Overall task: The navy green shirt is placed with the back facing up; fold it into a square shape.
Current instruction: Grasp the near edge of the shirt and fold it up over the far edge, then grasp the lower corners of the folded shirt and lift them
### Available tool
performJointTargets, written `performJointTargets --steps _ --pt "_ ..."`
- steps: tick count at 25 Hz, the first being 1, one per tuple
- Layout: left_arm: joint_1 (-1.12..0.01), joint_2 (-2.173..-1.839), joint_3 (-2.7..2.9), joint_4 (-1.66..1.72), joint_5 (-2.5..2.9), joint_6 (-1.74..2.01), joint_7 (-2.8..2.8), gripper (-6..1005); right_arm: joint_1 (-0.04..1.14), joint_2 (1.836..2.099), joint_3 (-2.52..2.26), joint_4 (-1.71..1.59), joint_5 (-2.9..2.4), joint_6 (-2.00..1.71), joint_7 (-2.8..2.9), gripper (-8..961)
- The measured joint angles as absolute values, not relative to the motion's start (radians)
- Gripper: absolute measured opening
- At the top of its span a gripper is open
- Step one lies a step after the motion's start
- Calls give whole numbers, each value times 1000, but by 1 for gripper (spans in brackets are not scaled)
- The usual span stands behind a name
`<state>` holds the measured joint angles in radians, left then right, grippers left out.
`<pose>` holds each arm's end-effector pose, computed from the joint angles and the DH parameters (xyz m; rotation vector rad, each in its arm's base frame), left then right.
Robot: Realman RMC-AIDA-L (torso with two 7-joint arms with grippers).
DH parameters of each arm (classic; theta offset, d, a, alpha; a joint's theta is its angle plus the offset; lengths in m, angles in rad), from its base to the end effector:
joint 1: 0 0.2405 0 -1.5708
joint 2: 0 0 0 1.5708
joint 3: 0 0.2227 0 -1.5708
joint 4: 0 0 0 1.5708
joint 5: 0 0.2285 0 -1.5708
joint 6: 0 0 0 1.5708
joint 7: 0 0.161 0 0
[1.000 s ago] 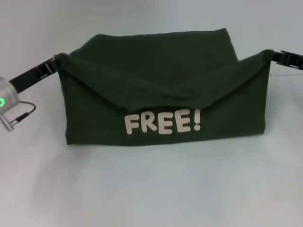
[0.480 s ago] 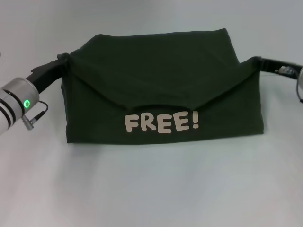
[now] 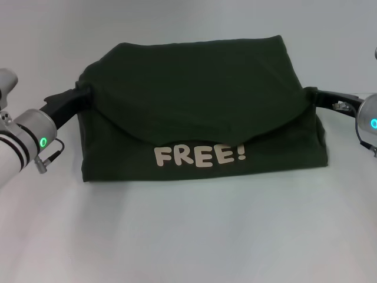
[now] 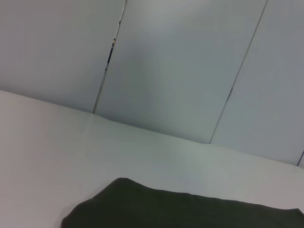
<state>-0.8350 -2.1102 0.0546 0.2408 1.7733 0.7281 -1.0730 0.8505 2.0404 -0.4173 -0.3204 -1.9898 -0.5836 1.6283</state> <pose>-0.2655 0.4544 -0.0020 -1.7633 -1.0155 -0.7381 0.2722 0.4717 0.0147 -1.8404 1.1624 0.5195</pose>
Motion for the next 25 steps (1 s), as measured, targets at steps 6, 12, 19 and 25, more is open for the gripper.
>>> performJointTargets --steps 6,12,19,25 --pt "-827 -2111 75 249 1779 734 -1077 56 835 2039 -439 -326 -1994 -600 1628 180" --pt "-795 -2106 81 327 1772 756 -1160 296 815 2030 -465 -373 -1992 -631 1643 192" --pt "-689 -2111 88 427 1756 1008 -1298 446 794 2005 -471 -435 -1994 -772 1730 391" --pt "-594 -2119 185 475 1758 1159 -1369 762 743 1984 -487 -476 -1996 -1007 1846 678"
